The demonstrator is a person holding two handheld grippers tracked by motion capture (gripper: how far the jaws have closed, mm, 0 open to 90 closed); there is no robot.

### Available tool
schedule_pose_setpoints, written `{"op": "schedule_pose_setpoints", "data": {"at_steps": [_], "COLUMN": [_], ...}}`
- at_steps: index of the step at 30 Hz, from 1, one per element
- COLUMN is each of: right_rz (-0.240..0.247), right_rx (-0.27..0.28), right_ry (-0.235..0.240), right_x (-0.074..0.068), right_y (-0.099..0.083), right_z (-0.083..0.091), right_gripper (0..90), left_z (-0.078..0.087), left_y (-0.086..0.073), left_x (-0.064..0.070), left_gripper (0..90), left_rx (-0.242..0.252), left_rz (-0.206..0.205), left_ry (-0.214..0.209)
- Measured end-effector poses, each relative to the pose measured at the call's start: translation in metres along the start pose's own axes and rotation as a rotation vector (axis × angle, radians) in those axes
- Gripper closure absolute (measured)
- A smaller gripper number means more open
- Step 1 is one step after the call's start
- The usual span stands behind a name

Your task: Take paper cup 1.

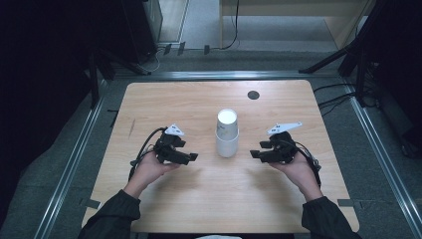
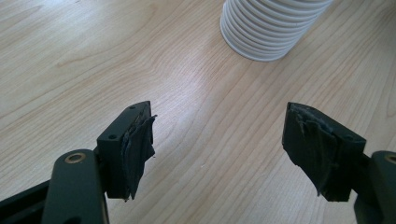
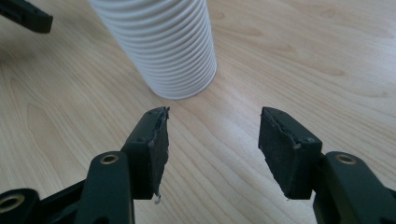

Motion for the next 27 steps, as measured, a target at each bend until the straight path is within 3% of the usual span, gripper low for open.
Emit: {"op": "schedule_pose_setpoints", "data": {"at_steps": [4,6,8,9,10,12,13,15,16,18,20,23,27], "right_rz": [-0.019,-0.018,0.004,0.029,0.082,0.086,0.096,0.138,0.138,0.104,0.104,0.151,0.182], "right_rx": [0.013,0.010,0.007,0.003,0.011,0.010,-0.005,0.001,0.001,-0.014,-0.039,-0.082,-0.101], "right_ry": [0.013,0.009,0.024,0.010,-0.035,-0.038,-0.040,-0.087,-0.087,-0.045,-0.036,-0.032,0.020], "right_x": [0.001,0.000,-0.002,-0.003,-0.005,-0.005,-0.004,-0.004,-0.004,-0.004,-0.005,-0.008,-0.011], "right_y": [0.001,0.002,0.002,0.002,-0.001,-0.002,-0.003,-0.006,-0.006,-0.006,-0.004,0.001,0.014], "right_z": [0.001,0.001,0.002,0.002,0.002,0.002,0.002,0.002,0.002,0.000,-0.001,0.001,0.009], "right_gripper": [27.6,27.3,34.2,38.1,43.1,45.9,52.1,52.5,52.5,51.0,47.9,41.4,36.9], "left_z": [0.001,0.000,-0.001,-0.001,-0.001,-0.001,-0.001,0.000,0.000,0.001,0.001,0.000,0.001], "left_y": [0.000,-0.001,-0.001,-0.001,-0.001,-0.002,-0.002,-0.002,-0.002,-0.003,-0.003,-0.004,-0.004], "left_x": [0.000,0.000,0.001,0.001,0.002,0.003,0.003,0.004,0.004,0.004,0.003,0.003,0.004], "left_gripper": [24.8,24.8,25.2,25.4,25.4,25.4,25.5,25.5,25.4,25.5,25.5,25.5,25.4], "left_rx": [0.001,-0.002,-0.005,-0.007,-0.008,-0.008,-0.006,-0.007,-0.007,-0.007,-0.005,-0.008,-0.006], "left_rz": [-0.001,-0.006,-0.011,-0.011,-0.015,-0.024,-0.021,-0.030,-0.030,-0.034,-0.035,-0.040,-0.052], "left_ry": [-0.005,0.000,-0.006,-0.009,-0.010,-0.007,-0.009,-0.011,-0.011,-0.011,-0.012,-0.011,-0.017]}}
Point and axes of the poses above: each handheld gripper's, and its own axes: z roughly backward along the jaws, y roughly out of its top, x roughly to its right, the point moved 5 cm from there along -z, roughly forward along the jaws, and after that the axes turned 5 degrees about -x, right-handed, at the moved point
